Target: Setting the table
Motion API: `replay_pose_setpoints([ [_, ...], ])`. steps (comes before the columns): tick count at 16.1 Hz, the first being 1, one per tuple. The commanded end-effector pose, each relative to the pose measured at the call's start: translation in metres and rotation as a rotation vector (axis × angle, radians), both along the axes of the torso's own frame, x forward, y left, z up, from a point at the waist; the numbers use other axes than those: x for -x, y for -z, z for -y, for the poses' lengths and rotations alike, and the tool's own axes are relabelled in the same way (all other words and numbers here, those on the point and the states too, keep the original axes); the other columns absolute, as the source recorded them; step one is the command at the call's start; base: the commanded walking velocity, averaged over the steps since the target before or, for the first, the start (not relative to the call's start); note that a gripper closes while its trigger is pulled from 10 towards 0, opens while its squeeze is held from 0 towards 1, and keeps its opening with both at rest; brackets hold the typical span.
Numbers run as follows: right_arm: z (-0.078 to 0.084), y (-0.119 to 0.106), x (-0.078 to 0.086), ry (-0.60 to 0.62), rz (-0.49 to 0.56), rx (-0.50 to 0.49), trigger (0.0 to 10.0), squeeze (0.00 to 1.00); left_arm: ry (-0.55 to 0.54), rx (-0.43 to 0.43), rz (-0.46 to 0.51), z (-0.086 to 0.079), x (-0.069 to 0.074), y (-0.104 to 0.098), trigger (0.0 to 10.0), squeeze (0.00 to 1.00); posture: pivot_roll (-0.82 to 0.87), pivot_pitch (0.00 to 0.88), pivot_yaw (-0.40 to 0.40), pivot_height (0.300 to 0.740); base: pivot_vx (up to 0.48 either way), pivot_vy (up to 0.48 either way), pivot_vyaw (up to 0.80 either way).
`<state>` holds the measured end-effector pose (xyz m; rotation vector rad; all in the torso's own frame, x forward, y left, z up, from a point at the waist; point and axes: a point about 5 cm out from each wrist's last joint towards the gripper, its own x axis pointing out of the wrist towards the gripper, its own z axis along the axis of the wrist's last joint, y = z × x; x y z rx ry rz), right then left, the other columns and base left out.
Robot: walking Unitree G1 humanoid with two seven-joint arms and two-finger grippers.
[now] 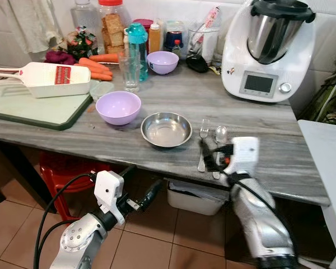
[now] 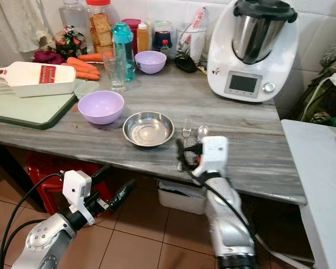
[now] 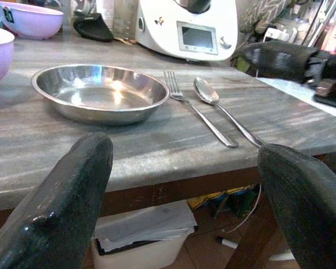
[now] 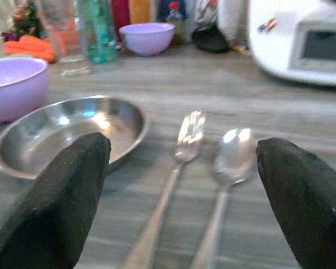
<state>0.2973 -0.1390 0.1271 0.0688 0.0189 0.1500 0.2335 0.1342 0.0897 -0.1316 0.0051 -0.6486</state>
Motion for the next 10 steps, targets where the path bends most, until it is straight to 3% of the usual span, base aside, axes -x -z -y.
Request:
replay_pose_setpoints([
  [1,0.012,-0.005,0.003,0.036,0.008,0.007,10.0,0.0,-0.009,-0.006,0.011,-0.001,-0.003,-0.001,10.0,0.0,0.08,0.0,-0.035,0.74,0.0,0.0,0.0],
  [3,0.03,-0.007,0.011,0.085,0.016,0.033,10.0,0.0,-0.011,-0.012,0.014,-0.003,-0.005,-0.001,10.0,0.0,0.07,0.0,-0.03,0.74,0.0,0.0,0.0],
  [6,0.04,-0.002,0.023,0.111,0.0,0.056,10.0,0.0,-0.046,-0.039,0.015,-0.007,-0.008,0.001,10.0,0.0,0.05,0.0,-0.024,0.74,0.0,0.0,0.0],
  [8,0.041,0.007,0.037,0.12,-0.059,0.054,10.0,0.0,-0.295,-0.175,-0.021,-0.025,-0.018,0.01,10.0,0.0,0.04,0.0,-0.017,0.74,0.0,0.0,-0.6],
  [10,0.04,0.008,0.041,0.12,-0.057,0.06,10.0,0.0,-0.374,-0.197,-0.028,-0.03,-0.02,0.013,10.0,0.0,0.03,0.0,-0.016,0.74,0.0,0.0,-0.77],
])
